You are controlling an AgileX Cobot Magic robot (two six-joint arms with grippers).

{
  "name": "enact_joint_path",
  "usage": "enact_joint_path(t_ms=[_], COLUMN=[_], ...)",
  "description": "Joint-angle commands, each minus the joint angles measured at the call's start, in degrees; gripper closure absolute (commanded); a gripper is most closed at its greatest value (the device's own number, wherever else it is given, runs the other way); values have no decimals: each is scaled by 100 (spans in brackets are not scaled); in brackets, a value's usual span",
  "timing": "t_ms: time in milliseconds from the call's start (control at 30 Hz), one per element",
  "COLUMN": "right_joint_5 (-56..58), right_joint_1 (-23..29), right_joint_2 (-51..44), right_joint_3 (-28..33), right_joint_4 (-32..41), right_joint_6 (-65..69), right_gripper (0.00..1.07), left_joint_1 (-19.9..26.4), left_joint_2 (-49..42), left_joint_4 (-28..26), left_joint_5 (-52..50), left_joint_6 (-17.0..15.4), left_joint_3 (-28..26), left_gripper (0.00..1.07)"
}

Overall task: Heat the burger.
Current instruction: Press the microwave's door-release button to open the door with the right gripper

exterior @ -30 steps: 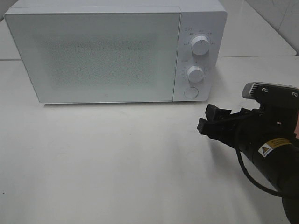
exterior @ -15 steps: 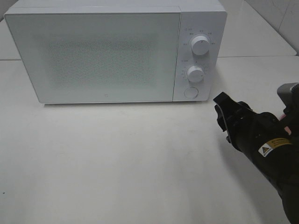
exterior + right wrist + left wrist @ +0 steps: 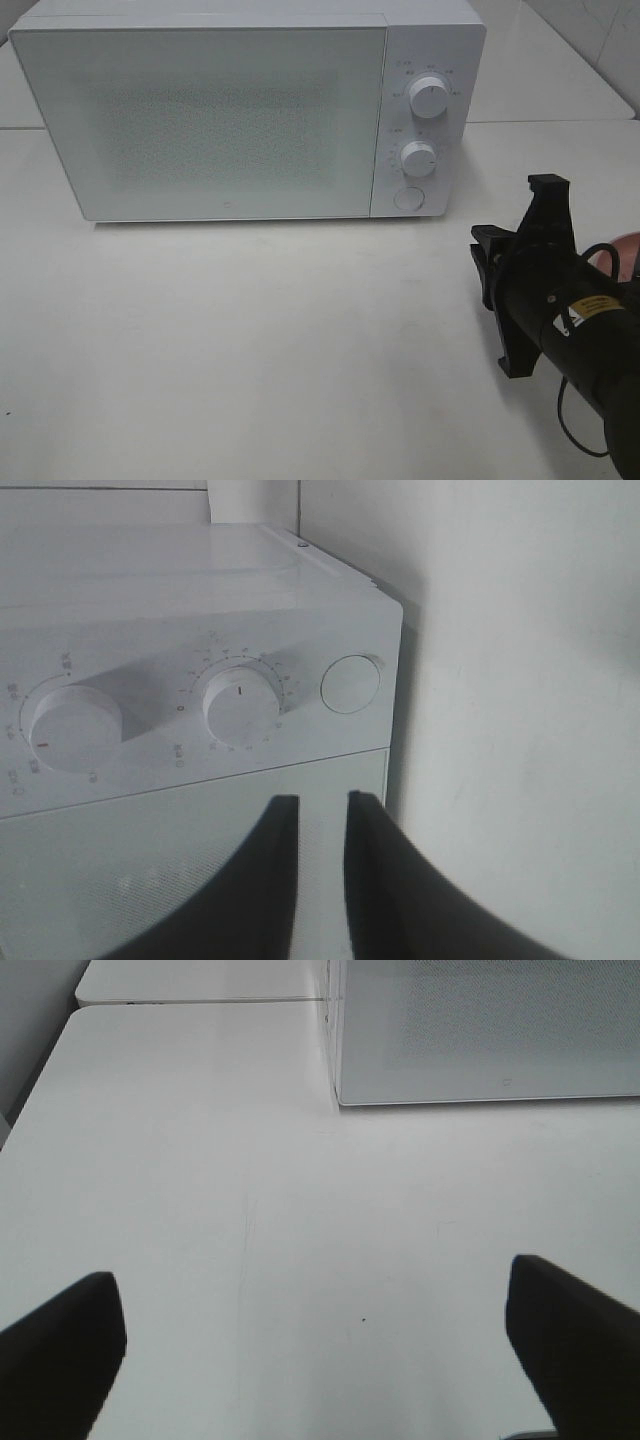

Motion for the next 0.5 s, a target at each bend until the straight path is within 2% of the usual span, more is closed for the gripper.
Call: enact_joint_path(t_ms=[33,67,100,333,500], right_joint_5=[-166,-166,-63,252,413], right_joint_1=[29,29,29,-17,-292], right_joint_2=[6,6,6,6,6], right_joint_3=[-40,-40,-40,-40,-92], right_joint_4=[0,0,6,149,109], right_joint_6=[315,315,315,183,-86], right_gripper=[101,101,107,107,107], left_joint_1=[-11,-11,-11,-11,-11], left_joint_2=[-138,-138,-138,-138,-138], left_joint_4=[-17,-17,-17,-17,-17], left_joint_5=[-80,-80,-80,-80,-80], left_joint_6=[-11,-11,-11,-11,-11], left_joint_3=[17,17,17,17,17], left_gripper=[9,9,9,9,9])
